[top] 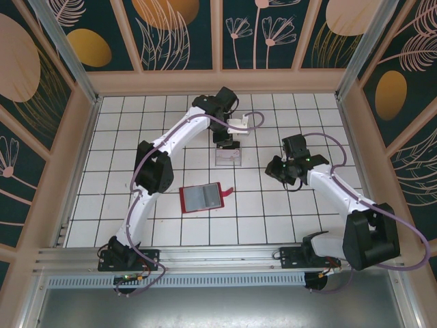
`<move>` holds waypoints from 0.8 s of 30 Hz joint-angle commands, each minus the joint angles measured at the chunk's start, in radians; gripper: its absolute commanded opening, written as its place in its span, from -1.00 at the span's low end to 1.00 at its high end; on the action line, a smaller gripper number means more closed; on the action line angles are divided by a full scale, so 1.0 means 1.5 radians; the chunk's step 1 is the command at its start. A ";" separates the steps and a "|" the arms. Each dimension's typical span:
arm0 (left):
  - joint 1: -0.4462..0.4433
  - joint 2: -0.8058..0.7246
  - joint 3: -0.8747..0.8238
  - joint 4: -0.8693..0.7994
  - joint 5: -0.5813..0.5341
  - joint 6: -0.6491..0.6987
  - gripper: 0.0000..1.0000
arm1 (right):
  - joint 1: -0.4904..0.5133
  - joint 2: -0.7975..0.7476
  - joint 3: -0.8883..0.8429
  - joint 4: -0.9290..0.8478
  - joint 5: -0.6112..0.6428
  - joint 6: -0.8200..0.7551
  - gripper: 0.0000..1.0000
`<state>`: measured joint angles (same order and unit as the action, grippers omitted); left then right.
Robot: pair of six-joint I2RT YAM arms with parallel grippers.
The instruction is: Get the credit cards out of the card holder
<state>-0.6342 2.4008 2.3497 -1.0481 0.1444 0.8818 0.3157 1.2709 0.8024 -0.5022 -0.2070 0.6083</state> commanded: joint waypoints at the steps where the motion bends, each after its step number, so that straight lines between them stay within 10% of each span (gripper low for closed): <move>1: -0.003 -0.006 0.020 0.015 -0.007 -0.005 -0.28 | -0.003 -0.017 -0.005 -0.005 -0.007 -0.005 -0.53; 10: -0.003 -0.114 -0.090 0.154 0.006 -0.140 -0.33 | 0.053 0.029 0.014 0.018 -0.030 -0.012 -0.53; 24: -0.001 -0.315 -0.359 0.331 -0.155 -0.655 -0.34 | 0.203 0.198 0.100 0.053 -0.086 -0.040 -0.42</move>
<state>-0.6342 1.9633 1.8511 -0.5667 -0.0223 0.1307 0.5922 1.5333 0.9119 -0.4408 -0.3080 0.5770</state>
